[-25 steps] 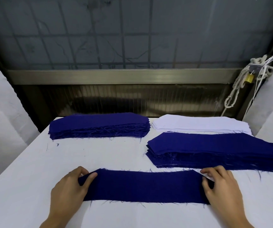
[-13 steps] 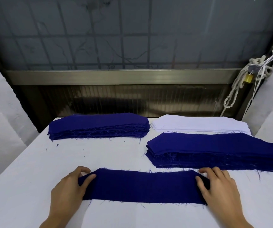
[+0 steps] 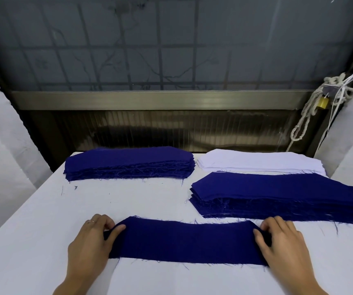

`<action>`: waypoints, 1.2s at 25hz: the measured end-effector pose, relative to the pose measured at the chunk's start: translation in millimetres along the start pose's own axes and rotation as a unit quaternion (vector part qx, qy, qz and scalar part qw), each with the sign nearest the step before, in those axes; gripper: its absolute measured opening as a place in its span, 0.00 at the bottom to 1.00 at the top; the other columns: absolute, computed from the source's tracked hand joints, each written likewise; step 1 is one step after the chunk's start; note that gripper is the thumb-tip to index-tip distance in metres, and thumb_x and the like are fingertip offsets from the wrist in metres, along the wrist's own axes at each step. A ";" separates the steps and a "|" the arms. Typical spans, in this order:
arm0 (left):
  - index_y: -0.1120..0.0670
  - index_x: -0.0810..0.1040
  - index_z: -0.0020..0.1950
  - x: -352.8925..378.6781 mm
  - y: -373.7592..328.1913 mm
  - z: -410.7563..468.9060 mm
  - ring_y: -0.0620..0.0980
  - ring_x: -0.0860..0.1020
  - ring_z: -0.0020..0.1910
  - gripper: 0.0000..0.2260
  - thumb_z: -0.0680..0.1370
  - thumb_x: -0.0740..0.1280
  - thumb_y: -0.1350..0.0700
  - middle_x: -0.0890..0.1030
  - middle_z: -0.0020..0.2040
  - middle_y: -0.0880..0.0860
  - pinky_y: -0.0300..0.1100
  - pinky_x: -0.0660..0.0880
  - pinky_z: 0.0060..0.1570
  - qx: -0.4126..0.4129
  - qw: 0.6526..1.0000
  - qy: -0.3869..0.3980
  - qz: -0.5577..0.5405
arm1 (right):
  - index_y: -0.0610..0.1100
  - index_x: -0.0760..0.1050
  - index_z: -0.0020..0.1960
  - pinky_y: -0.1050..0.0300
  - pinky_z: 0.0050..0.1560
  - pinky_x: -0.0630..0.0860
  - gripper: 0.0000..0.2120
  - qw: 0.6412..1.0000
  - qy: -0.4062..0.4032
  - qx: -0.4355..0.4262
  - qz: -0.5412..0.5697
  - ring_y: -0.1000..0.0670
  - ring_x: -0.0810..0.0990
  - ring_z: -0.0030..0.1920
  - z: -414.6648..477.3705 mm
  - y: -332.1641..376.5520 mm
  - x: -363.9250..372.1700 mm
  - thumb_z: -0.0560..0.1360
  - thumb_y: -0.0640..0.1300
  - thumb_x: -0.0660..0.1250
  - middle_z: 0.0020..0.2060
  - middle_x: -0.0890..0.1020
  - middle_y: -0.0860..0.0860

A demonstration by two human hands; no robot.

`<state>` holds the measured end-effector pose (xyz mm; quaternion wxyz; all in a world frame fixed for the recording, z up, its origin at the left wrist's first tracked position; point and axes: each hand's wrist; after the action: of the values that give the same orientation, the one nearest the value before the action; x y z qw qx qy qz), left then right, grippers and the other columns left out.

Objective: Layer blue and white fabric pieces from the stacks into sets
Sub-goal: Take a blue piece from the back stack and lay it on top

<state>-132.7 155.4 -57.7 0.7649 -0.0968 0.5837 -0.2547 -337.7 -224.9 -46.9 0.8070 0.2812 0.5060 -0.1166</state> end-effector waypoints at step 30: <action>0.43 0.70 0.38 3.5 3.0 1.0 0.38 0.75 0.30 0.14 0.80 0.63 0.39 0.77 0.31 0.38 0.38 0.68 0.29 -0.014 1.000 0.002 0.009 | 0.50 0.77 0.41 0.52 0.40 0.71 0.08 0.998 0.023 0.048 0.024 0.50 0.75 0.38 -0.6 4.9 -3.0 0.69 0.41 0.75 0.35 0.80 0.58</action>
<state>-130.3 156.1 -61.7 0.7647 -0.1014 0.5896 -0.2395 -337.2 -220.8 -42.8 0.7831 0.3344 0.5115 -0.1153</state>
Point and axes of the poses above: each hand's wrist, its own z-axis towards the middle knuckle, its own x-axis out of the palm, y = z × x
